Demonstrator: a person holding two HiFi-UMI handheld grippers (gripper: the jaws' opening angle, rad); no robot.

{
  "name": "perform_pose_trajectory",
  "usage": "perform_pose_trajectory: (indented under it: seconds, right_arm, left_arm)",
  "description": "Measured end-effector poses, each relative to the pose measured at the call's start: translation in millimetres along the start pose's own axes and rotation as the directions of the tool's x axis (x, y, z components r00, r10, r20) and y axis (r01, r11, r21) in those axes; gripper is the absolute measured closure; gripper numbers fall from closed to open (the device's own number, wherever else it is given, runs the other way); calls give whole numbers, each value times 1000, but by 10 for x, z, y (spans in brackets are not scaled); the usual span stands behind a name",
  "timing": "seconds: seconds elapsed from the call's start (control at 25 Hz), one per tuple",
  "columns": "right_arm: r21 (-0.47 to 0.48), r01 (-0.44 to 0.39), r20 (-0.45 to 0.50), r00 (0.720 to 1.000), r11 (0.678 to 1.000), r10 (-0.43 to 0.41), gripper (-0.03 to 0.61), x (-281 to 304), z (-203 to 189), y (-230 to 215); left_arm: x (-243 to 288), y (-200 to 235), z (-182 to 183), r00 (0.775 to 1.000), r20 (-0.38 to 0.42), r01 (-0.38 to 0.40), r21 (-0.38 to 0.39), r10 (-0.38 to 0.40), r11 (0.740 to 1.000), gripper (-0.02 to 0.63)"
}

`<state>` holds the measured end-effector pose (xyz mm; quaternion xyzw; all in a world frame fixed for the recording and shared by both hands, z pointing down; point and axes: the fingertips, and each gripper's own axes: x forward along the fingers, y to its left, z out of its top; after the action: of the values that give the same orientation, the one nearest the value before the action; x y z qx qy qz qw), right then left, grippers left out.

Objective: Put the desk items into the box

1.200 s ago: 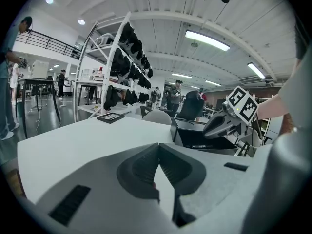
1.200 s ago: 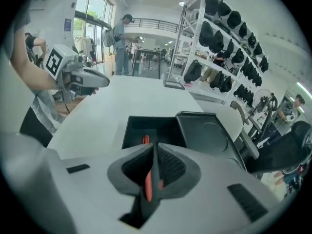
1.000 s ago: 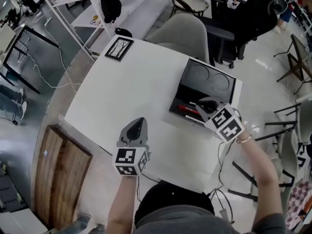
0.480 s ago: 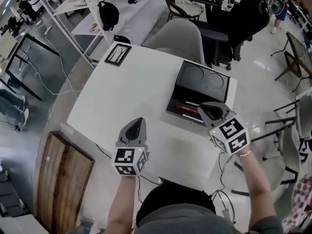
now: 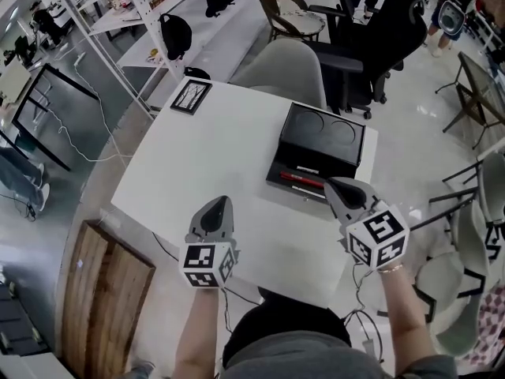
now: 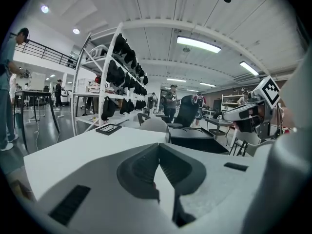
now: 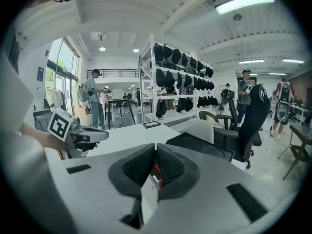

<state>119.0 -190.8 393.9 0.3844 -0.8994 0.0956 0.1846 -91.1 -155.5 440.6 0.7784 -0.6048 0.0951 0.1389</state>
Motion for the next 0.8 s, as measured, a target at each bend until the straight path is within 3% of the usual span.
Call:
perform_pose_trajectory:
  seconds: [0.28, 0.8]
  right_arm:
    - [16, 39, 34, 999, 999, -39, 572, -131, -27, -24]
    - [57, 31, 79, 996, 998, -35, 575, -271, -98, 213]
  left_arm:
    - [-64, -16, 1, 1000, 5, -8, 5, 8, 1000, 607]
    - [-338, 41, 39, 998, 31, -50, 1, 50, 999, 607]
